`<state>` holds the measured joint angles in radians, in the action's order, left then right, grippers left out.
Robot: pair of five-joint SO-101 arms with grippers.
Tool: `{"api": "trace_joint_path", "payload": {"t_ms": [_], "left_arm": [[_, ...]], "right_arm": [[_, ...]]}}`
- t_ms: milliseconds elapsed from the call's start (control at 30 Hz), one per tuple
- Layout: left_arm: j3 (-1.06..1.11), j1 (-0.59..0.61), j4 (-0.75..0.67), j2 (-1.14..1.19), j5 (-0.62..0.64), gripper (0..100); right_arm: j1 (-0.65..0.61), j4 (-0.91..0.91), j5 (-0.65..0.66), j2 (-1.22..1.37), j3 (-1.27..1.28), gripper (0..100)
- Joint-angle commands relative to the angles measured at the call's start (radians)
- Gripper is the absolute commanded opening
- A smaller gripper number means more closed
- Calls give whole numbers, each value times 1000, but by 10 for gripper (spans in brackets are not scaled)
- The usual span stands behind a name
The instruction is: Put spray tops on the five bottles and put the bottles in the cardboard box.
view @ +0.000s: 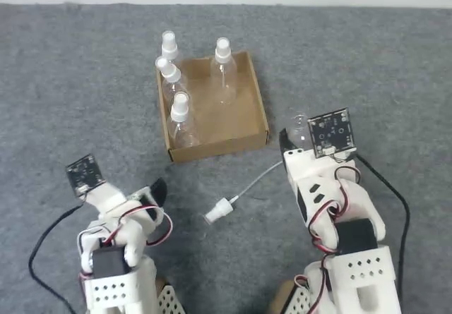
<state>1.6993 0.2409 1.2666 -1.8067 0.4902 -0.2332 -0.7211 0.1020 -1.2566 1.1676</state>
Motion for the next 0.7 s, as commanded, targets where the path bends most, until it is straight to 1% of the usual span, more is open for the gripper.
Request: {"api": "trace_joint_path", "payload": {"t_ms": [0, 133, 233, 400, 467, 533, 667], "left_arm": [[-15, -106, 2, -14, -9, 253], [-19, -192, -3, -15, -9, 253], [-22, -235, -5, -15, -28, 254], [-99, -233, -3, -15, -184, 254], [-131, -233, -5, -15, -227, 254], [-150, -242, -6, -17, -242, 254], [-162, -233, -66, -17, -244, 251]], "right_arm": [[51, 31, -9, -31, -11, 40], [62, 45, -9, -24, -11, 40], [62, 48, -9, -27, -2, 40], [64, 110, -9, -31, 35, 40], [64, 127, -9, -31, 49, 40], [64, 136, -9, -30, 54, 40], [64, 136, -9, -25, 55, 40]]}}
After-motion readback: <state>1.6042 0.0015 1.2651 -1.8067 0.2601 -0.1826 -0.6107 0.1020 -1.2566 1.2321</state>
